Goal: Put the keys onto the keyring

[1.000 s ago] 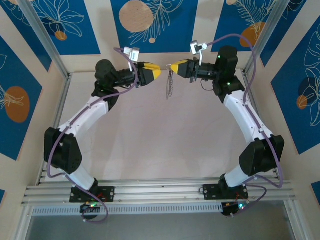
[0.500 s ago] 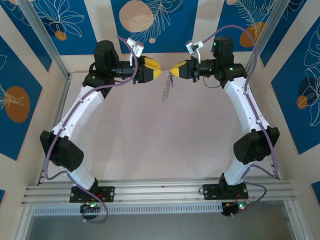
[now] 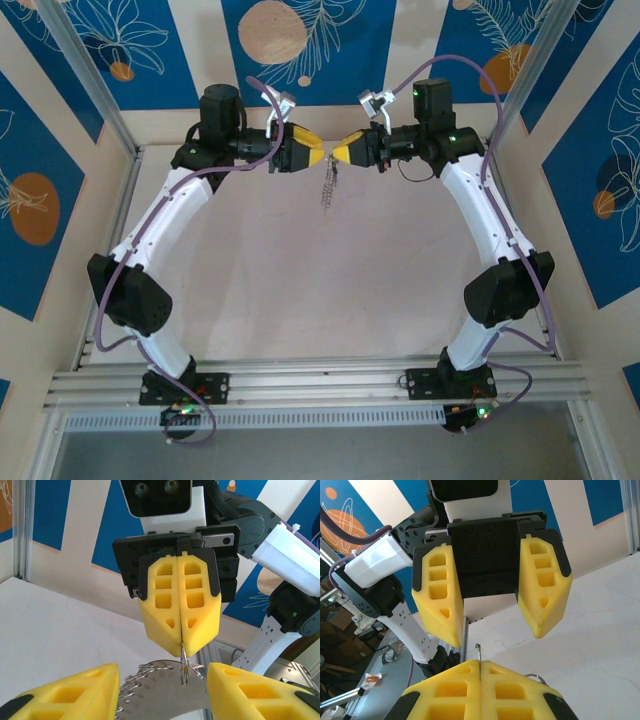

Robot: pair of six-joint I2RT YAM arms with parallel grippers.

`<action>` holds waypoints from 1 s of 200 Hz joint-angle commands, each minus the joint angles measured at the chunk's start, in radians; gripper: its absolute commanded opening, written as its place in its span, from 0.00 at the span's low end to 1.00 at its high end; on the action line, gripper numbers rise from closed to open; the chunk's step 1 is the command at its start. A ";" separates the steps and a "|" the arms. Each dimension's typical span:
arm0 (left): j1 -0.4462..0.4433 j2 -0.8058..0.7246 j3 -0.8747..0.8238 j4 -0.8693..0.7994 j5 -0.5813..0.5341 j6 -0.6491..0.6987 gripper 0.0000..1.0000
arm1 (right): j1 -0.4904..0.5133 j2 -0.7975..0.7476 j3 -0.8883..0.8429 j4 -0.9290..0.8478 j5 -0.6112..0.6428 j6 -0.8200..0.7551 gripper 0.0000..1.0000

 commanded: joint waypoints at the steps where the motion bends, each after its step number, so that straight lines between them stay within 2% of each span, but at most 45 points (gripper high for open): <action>1: -0.006 0.011 0.034 -0.011 0.039 0.022 0.48 | 0.009 0.015 0.046 -0.031 -0.028 -0.021 0.00; 86: -0.033 0.032 0.038 -0.001 0.035 0.014 0.44 | 0.018 0.017 0.052 -0.043 -0.022 -0.031 0.00; 135: -0.039 0.037 0.039 0.014 0.030 0.007 0.31 | 0.018 0.017 0.051 -0.054 -0.020 -0.042 0.00; 159: -0.040 0.035 0.039 0.022 0.022 0.005 0.37 | 0.018 0.016 0.049 -0.058 -0.017 -0.047 0.00; 200: -0.039 0.032 0.039 0.029 0.010 0.009 0.36 | 0.017 0.018 0.046 -0.068 -0.015 -0.057 0.00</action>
